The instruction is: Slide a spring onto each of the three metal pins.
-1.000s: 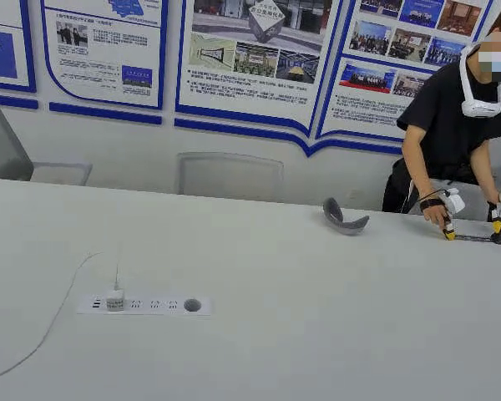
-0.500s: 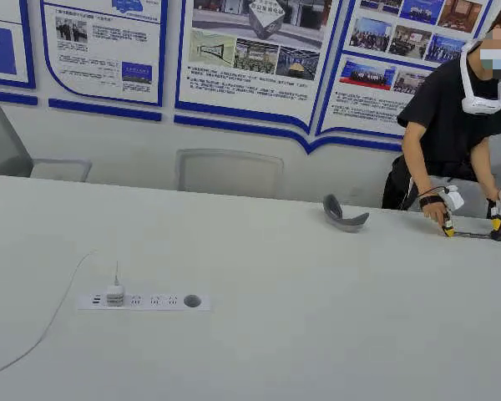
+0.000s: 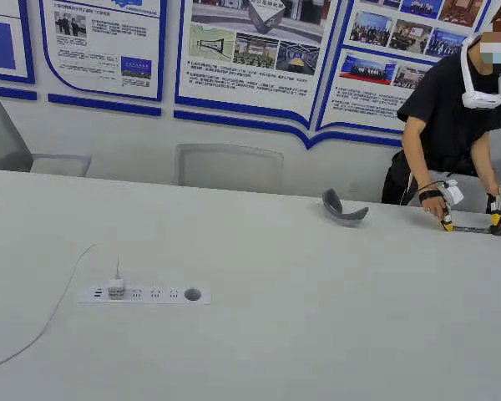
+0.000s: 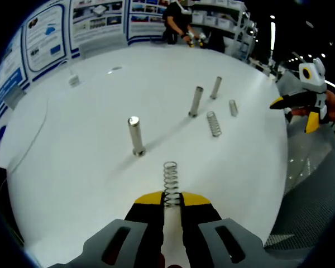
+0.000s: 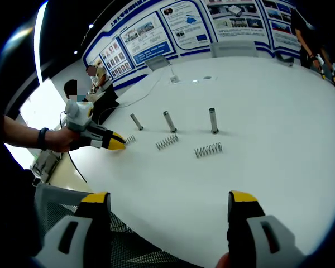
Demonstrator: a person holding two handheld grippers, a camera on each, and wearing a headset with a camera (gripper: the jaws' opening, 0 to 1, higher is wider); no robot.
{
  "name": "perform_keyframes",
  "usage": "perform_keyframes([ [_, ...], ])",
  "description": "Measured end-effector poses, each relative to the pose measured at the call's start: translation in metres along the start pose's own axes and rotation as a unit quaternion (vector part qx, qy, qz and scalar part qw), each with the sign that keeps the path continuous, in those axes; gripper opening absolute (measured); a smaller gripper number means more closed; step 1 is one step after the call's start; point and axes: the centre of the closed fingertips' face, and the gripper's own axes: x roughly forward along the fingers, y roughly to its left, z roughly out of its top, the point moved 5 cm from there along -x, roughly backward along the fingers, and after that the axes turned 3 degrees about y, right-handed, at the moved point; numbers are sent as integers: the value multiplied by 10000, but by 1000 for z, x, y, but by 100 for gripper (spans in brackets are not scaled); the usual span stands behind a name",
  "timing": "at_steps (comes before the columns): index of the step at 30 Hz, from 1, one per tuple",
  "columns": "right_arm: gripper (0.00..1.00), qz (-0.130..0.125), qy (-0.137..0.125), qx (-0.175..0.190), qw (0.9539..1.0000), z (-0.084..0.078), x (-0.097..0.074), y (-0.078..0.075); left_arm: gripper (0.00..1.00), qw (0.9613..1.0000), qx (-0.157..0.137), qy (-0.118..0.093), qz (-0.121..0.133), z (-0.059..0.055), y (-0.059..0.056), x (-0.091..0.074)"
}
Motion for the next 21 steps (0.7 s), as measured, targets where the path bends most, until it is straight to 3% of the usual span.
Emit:
perform_keyframes([
  [10, 87, 28, 24, -4, 10000, -1, 1, 1, 11, 9999, 24, 17, -102, -7, -14, -8],
  [21, 86, 142, 77, 40, 9999, -4, 3, 5, 11, 9998, 34, -48, -177, -7, -18, -19],
])
